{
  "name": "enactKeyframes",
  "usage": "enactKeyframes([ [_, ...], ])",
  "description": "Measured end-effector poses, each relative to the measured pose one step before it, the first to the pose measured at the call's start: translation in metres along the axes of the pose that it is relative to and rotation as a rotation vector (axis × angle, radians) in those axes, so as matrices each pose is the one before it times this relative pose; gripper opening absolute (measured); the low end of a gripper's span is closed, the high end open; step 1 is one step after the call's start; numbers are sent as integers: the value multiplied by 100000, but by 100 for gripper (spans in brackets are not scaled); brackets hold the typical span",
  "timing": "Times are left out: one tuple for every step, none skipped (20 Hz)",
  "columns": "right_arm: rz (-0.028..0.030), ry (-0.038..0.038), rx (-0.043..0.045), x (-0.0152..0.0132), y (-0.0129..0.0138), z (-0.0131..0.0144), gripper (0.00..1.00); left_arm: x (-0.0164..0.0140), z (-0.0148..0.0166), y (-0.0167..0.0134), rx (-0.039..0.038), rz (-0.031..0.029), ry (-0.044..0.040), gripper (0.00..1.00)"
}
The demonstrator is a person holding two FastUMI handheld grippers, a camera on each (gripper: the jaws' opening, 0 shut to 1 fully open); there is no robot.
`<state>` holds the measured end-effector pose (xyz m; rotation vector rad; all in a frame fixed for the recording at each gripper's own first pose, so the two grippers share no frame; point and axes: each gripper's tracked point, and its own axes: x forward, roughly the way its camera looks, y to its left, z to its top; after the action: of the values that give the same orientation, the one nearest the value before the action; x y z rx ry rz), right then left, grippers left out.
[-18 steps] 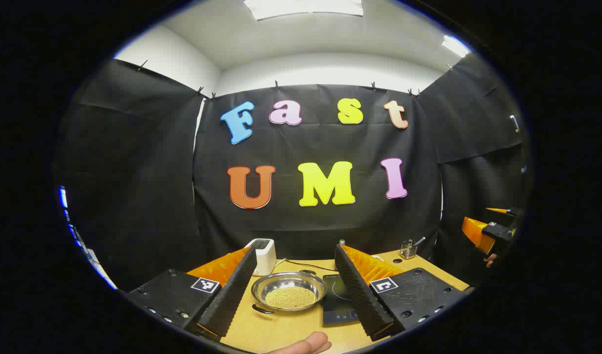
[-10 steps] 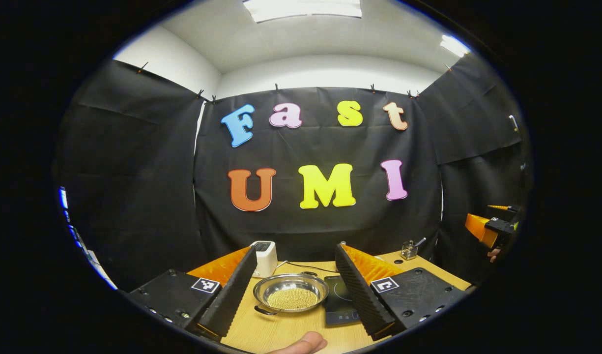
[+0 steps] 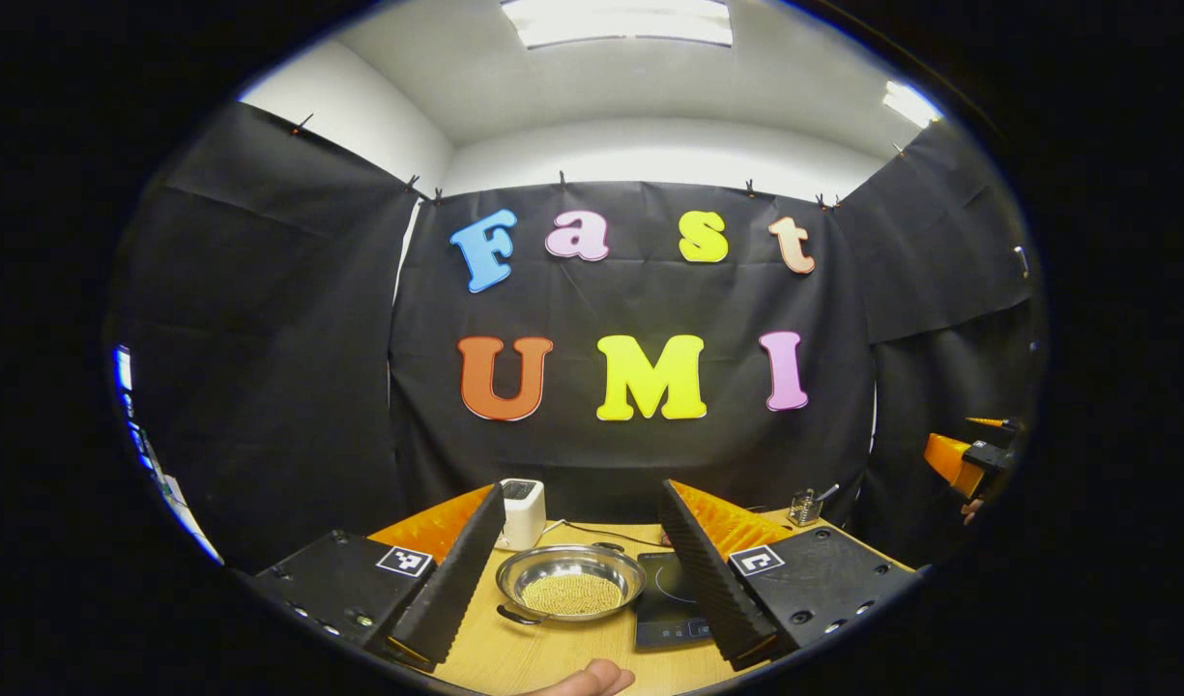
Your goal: First push the handle of the pot to place it horizontally, then grasp the pot with both hands and set it on the induction cooktop.
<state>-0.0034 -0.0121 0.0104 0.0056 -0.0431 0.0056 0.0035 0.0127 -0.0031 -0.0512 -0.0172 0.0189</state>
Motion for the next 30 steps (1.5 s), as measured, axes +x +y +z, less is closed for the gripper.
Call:
enactKeyframes([
  [405, 330, 265, -22, 101, -176, 98, 262, -537, 241, -544, 162, 1672, 95],
  [509, 487, 140, -15, 52, -183, 98, 287, -409, 190, -948, -347, 1372, 87],
  [334, 486, 29, 87, 68, -281, 98, 461, -581, 7, -642, -631, 1748, 95],
  [363, 468, -6, 147, 132, -137, 98, 316, -853, 198, -994, -165, 2719, 80],
  [432, 785, -455, 197, 129, -324, 98, 218, -631, 13, -914, -774, 2167, 86],
  [402, 856, -626, 187, 163, -348, 98, 271, -376, 271, -482, 80, 882, 81],
  [389, 461, -497, 188, 198, -243, 98, 352, -481, -144, 699, -1602, 754, 79],
  [50, 148, -303, 153, 137, -130, 99, 306, -514, -203, 1403, -1488, 614, 59],
  [-83, 277, -249, 148, 90, -164, 99, 180, -418, -8, 1290, -955, 964, 61],
  [100, 224, -136, 57, 78, -141, 98, 145, -450, 49, 333, -223, 819, 30],
  [237, 233, -8, 123, 216, -181, 98, 137, -355, -144, 312, -942, 918, 30],
  [241, 260, 139, 106, 135, -41, 98, 315, -351, -137, 132, -1171, 884, 16],
  [114, 296, 82, 88, 22, -153, 98, 352, -388, 318, -600, 309, 934, 13],
  [-35, 220, -168, 105, 67, -16, 98, 112, -481, 316, 650, 724, 1550, 1],
  [-109, 233, -400, 89, -39, -170, 98, 480, -479, 301, 1051, 484, 1000, 2],
  [2, 105, -445, 71, 78, -6, 98, 275, -86, 316, 998, 548, 95, 2],
  [215, 40, -367, -7, 98, -52, 98, 859, -723, 37, 1031, 81, 909, 0],
  [311, 35, -314, 31, 114, 16, 98, 462, -915, -23, -547, -804, 2812, 0],
  [116, 36, -302, 78, 78, -98, 98, 418, -992, -69, -1207, -501, 2820, 0],
  [-42, 178, -344, 51, -65, -24, 98, 659, -829, 305, -270, 371, 2970, 0],
  [193, 274, -400, 15, 36, -243, 98, 655, -948, 314, 20, -204, 3496, 0],
  [388, 377, -468, 50, 152, -104, 98, 739, -1105, 207, -509, -60, 3858, 0],
  [245, 236, -377, 140, 149, -91, 98, 979, -1150, 205, -520, -175, 4133, 0],
  [247, 177, -435, 28, 96, -64, 98, 758, -1206, 165, -458, 4, 4267, 0],
  [257, 109, -467, 7, 55, -109, 98, 557, -837, 437, 278, 742, 3524, 0],
  [384, 41, -507, 14, 85, -11, 99, 753, -1032, 243, 193, 73, 3491, 0],
  [375, -34, -364, 11, 87, -83, 98, 686, -1052, 29, 46, -466, 3707, 0],
  [416, -77, -188, -33, 94, 36, 99, 614, -1040, 28, -306, -36, 3418, 0],
  [413, -49, -141, 114, 237, -78, 99, 652, -698, 157, -25, -252, 2762, 0],
  [238, 75, -169, 6, 51, -45, 98, 514, -812, -61, 11, -290, 3127, 0],
])
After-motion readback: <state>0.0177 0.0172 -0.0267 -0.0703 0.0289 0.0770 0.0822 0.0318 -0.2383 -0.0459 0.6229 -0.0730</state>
